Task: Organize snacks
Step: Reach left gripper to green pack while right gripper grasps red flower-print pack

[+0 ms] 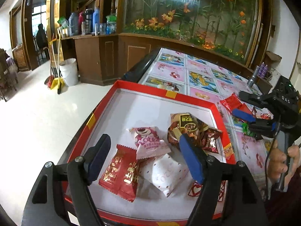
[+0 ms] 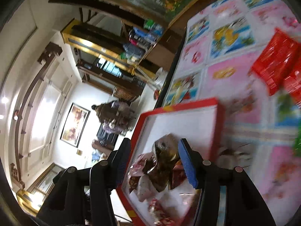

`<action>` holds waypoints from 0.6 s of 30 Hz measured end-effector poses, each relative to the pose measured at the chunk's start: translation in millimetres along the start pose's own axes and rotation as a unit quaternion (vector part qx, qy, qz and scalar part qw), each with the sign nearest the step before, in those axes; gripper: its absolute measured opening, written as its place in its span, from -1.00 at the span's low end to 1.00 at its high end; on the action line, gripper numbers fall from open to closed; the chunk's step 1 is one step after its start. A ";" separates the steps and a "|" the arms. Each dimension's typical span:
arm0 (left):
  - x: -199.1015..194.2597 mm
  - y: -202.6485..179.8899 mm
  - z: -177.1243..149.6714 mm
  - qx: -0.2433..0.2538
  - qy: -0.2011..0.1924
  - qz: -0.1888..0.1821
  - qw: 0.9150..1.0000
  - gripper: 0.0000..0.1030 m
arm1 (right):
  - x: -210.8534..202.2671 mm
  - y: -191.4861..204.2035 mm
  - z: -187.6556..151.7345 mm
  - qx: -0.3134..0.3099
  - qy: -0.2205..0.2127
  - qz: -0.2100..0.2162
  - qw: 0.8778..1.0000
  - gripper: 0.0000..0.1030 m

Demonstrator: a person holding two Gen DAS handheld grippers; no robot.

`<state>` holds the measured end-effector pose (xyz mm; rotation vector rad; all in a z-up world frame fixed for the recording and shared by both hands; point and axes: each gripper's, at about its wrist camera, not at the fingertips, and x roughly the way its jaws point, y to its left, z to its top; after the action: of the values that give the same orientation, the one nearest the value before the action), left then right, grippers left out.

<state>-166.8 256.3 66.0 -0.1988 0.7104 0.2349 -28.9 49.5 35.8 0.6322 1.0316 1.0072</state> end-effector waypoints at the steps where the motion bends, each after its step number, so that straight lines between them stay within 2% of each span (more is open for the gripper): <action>1: -0.6 -1.3 0.9 0.002 -0.001 0.002 1.000 0.51 | -8.6 -4.2 2.8 0.000 -0.009 -0.003 1.000 0.11; 6: -3.8 -22.3 4.3 0.034 -0.007 0.017 0.999 0.51 | -72.9 -30.7 20.3 -0.006 -0.073 -0.043 0.996 0.14; 8: -4.5 -35.0 5.3 0.054 -0.009 0.019 0.998 0.52 | -108.4 -41.5 29.1 -0.019 -0.112 -0.084 0.990 0.17; 11: -4.6 -57.6 6.8 0.083 -0.012 0.014 0.996 0.61 | -163.9 -63.2 37.6 -0.025 -0.176 -0.140 0.974 0.24; 14: -3.6 -83.8 10.1 0.111 -0.013 -0.002 0.994 0.62 | -217.2 -92.2 42.0 0.000 -0.235 -0.184 0.954 0.28; 18: 0.4 -123.0 17.0 0.145 -0.008 -0.027 0.989 0.61 | -268.5 -126.8 47.9 0.057 -0.276 -0.215 0.935 0.29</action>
<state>-121.6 143.3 90.7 0.0617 0.7142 0.0792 19.9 -246.4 57.8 0.6935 0.6819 0.3504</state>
